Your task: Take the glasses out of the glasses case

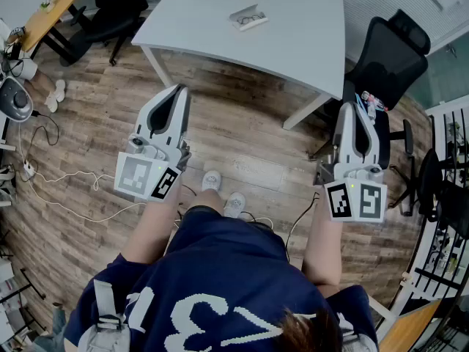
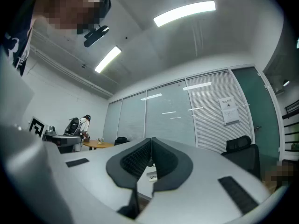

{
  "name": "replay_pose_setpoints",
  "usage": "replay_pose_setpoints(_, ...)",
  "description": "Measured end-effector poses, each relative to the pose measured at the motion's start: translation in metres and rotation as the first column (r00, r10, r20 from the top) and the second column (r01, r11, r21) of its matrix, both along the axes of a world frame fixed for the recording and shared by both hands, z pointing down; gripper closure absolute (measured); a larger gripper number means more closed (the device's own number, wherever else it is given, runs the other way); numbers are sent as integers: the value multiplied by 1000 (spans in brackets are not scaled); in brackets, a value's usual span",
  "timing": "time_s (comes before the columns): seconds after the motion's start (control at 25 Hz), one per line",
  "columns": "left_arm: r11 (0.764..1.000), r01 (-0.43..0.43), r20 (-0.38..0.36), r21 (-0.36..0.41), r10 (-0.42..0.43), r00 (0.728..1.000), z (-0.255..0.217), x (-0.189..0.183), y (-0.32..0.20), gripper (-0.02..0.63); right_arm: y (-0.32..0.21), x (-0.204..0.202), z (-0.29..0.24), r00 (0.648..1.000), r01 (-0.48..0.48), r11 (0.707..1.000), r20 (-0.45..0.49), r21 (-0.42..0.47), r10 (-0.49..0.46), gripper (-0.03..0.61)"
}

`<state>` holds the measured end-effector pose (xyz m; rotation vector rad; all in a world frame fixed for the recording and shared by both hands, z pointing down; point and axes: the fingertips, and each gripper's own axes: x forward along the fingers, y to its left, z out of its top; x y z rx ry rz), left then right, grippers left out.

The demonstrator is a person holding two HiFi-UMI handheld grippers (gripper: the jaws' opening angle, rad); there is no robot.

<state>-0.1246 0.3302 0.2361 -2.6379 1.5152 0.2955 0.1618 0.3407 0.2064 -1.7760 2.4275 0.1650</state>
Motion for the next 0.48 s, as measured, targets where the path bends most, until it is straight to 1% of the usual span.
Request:
replay_pose_setpoints(0.12,1000,-6,1,4,6,1000,-2,10,10,598,11,6,-1,1000,5,1000,3,-1,-5,552)
replay_pose_setpoints(0.28,1000,-10,6,2,10,1000,-2,19,18,600,20,11,-4,998,36,999,51,14,-37,551)
replay_pose_setpoints(0.48,1000,-11,17,-9,11,1000,1,22,14,598,14,11,-5,996,48,998,78,29,-50,551)
